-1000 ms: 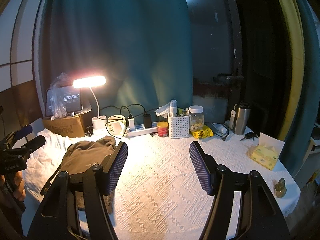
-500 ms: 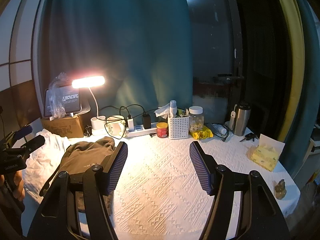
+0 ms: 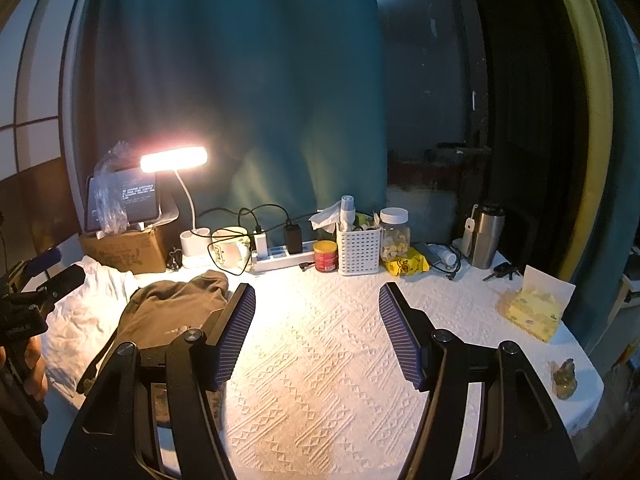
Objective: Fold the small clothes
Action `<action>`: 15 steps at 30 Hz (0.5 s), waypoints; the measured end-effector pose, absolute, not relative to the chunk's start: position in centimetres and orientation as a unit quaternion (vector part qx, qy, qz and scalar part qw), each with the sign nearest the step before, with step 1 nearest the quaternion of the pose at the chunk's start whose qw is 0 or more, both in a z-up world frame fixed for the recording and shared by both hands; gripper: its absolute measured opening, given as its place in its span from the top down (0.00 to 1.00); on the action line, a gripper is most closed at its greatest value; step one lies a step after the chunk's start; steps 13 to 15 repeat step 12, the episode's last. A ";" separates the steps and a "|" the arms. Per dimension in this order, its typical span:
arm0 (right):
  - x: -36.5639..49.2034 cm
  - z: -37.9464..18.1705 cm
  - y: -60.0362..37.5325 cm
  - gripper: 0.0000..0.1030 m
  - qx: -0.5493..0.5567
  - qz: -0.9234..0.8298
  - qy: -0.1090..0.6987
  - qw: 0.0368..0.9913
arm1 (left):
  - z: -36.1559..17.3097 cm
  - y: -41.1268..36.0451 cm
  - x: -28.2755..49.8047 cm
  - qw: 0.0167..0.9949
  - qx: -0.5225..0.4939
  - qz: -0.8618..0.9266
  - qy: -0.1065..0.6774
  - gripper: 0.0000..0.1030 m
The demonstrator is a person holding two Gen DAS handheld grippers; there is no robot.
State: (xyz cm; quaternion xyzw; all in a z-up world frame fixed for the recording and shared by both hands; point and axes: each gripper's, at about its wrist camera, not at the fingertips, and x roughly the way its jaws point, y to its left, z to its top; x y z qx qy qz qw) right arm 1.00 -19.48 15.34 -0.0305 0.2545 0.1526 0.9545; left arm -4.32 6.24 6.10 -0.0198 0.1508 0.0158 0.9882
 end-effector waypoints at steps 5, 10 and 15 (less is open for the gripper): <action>1.6 15.0 -18.9 0.34 -0.032 0.154 0.260 0.953 | 5.9 6.3 -4.0 0.988 -0.018 0.018 0.155 0.01; 2.0 14.9 -18.7 0.34 -0.033 0.154 0.264 0.952 | 5.9 6.6 -3.6 0.987 -0.020 0.018 0.157 0.01; 2.4 14.8 -18.5 0.34 -0.033 0.154 0.266 0.951 | 5.8 6.7 -3.4 0.987 -0.020 0.017 0.158 0.01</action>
